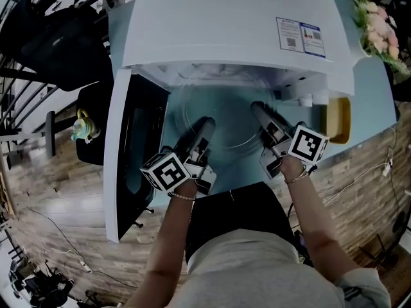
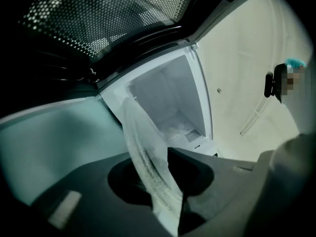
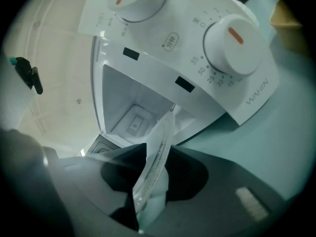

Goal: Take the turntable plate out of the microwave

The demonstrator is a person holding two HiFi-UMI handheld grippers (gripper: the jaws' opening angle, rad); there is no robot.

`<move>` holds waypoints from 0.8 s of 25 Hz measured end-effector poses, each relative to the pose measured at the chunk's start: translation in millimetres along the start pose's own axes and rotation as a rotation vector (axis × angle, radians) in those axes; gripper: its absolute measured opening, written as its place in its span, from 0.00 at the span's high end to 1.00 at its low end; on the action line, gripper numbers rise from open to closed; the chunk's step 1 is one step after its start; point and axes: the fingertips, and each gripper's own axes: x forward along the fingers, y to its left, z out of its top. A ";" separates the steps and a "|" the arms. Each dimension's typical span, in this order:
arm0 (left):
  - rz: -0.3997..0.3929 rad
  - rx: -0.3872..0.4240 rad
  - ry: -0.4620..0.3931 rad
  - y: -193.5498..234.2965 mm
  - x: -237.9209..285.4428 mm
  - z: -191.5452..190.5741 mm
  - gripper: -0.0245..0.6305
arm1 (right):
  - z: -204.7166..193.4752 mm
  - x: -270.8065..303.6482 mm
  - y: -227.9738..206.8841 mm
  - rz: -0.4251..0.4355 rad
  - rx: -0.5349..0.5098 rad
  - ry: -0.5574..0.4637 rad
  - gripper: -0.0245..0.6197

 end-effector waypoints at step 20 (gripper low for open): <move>-0.095 0.177 -0.017 -63.2 -37.7 4.4 0.78 | -8.2 -42.0 57.3 0.109 -0.094 -0.052 0.73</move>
